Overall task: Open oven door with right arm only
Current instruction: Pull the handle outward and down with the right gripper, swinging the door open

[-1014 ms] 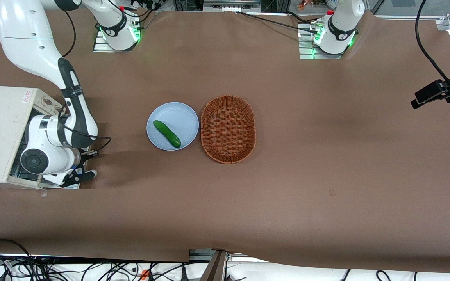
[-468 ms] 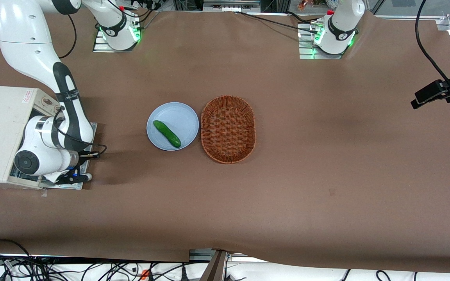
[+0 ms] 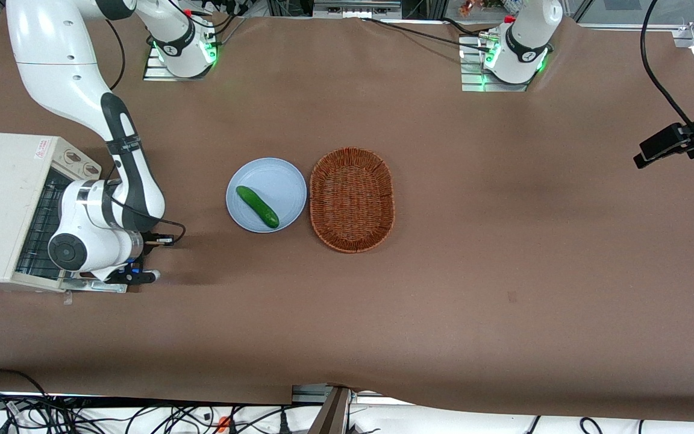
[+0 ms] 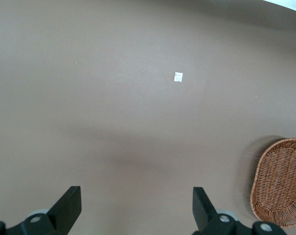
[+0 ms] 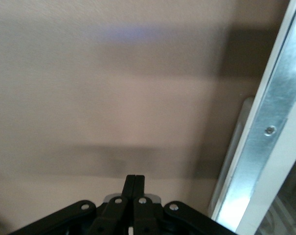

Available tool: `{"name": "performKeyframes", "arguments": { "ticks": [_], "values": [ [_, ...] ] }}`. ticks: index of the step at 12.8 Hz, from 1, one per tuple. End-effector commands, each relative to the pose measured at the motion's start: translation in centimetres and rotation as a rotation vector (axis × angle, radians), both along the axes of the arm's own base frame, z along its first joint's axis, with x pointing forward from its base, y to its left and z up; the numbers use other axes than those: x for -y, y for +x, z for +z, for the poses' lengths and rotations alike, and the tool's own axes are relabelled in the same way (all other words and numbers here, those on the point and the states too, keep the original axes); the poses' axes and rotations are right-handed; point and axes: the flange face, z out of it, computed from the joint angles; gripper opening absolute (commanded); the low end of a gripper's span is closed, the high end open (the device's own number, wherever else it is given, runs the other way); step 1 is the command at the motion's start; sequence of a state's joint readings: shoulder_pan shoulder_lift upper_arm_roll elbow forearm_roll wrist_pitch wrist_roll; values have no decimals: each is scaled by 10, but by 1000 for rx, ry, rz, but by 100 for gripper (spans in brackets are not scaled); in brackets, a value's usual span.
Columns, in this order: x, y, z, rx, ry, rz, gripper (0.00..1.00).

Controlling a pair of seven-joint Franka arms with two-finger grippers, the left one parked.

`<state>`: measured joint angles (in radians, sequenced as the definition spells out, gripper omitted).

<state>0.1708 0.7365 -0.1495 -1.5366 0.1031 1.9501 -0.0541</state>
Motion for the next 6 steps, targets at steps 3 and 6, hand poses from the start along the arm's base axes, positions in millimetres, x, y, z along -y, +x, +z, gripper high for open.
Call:
{"name": "performKeyframes", "arguments": {
  "ticks": [3, 6],
  "values": [
    [3, 22, 78, 62, 51, 125, 100],
    [8, 23, 120, 57, 76, 172, 100]
  ]
}}
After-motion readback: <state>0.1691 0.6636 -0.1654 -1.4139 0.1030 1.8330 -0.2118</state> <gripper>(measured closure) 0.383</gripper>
